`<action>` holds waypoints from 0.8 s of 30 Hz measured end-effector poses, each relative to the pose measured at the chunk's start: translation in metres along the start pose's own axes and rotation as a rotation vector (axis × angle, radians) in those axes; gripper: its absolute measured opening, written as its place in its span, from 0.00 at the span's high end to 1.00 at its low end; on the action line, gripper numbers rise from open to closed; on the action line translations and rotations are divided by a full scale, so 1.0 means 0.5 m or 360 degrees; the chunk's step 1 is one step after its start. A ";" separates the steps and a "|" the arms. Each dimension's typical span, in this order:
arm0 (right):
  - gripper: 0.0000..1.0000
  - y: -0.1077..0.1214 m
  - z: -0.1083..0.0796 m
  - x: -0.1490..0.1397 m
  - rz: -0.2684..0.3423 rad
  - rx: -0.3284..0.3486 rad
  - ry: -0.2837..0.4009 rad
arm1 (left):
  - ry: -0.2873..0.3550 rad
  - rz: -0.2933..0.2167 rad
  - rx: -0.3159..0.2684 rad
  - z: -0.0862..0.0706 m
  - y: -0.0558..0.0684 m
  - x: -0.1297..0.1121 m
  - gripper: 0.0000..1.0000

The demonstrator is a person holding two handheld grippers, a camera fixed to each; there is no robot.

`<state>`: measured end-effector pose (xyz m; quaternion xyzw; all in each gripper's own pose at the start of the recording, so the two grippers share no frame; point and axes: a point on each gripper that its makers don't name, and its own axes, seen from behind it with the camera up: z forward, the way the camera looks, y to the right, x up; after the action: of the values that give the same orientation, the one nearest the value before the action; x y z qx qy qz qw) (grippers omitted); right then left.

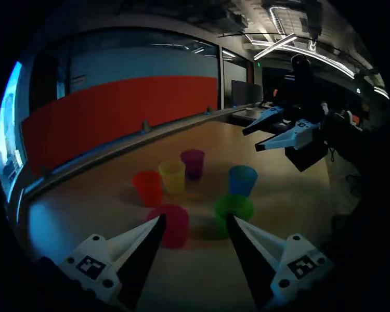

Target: Pour water

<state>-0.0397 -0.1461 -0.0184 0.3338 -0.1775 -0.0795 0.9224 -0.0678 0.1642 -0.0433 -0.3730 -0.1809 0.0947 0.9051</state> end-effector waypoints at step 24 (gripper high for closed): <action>0.01 0.190 -0.126 0.089 0.0143 -0.0777 0.0472 | 0.0472 -0.0188 0.0777 -0.141 -0.234 0.077 0.15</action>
<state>0.0282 -0.0483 0.0099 0.1017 -0.0310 -0.0294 0.9939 -0.0001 0.0484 0.0031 -0.1427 -0.0397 0.0271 0.9886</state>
